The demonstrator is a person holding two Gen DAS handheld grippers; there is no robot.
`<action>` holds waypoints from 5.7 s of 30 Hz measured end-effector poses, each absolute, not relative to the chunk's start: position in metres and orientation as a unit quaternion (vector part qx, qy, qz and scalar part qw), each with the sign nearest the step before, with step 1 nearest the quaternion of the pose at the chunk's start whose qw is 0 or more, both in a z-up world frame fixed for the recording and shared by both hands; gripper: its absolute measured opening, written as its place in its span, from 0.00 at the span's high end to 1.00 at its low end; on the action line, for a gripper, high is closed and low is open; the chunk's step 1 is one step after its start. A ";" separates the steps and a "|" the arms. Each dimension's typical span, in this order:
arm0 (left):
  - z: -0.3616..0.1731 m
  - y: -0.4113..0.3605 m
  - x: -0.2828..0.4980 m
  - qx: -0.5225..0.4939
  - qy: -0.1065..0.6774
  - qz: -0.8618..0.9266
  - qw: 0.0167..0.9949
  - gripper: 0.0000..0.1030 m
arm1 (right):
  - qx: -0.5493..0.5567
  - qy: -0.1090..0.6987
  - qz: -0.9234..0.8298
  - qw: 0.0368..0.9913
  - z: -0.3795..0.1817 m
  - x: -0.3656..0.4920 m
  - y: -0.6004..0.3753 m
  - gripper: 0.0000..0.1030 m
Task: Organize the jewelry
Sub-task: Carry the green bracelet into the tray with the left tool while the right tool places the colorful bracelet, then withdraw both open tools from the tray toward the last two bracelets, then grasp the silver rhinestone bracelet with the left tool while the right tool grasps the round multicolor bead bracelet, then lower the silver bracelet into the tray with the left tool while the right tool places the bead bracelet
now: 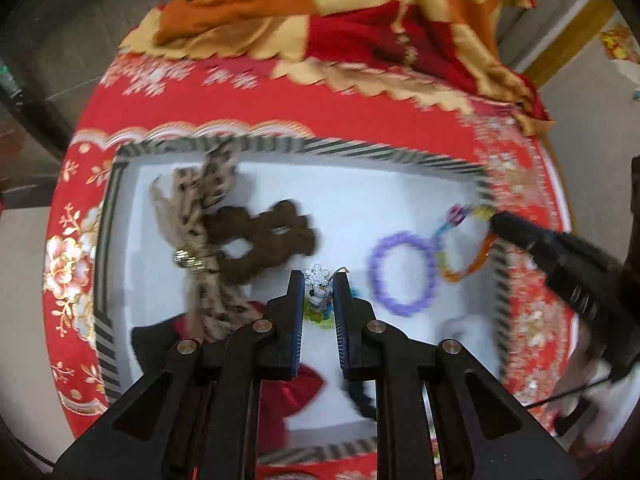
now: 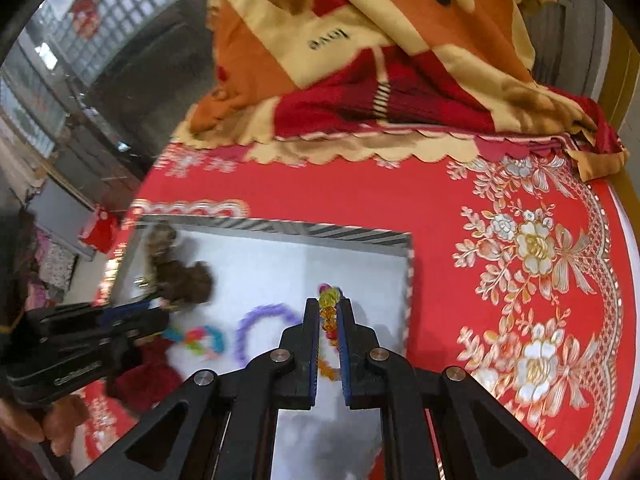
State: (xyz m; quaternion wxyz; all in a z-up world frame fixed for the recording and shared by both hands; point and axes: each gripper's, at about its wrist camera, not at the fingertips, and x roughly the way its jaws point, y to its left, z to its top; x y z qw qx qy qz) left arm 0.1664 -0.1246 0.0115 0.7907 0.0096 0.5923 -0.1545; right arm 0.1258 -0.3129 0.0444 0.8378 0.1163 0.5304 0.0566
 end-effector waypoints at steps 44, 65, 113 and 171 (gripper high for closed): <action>0.045 -0.094 0.061 0.032 0.538 -0.091 0.837 0.51 | 0.136 0.490 0.059 0.859 0.090 -0.007 -0.269 0.63; 0.039 -0.085 -0.020 0.039 0.537 -0.067 0.840 0.51 | 0.127 0.508 0.074 0.849 0.082 -0.081 -0.253 0.62; -0.038 -0.056 -0.010 0.051 0.590 -0.082 0.802 0.91 | 0.014 0.557 0.070 0.827 -0.003 -0.069 -0.242 0.91; 0.003 -0.128 0.160 0.053 0.565 -0.109 0.816 0.94 | 0.051 0.488 0.100 0.865 0.084 0.135 -0.247 0.92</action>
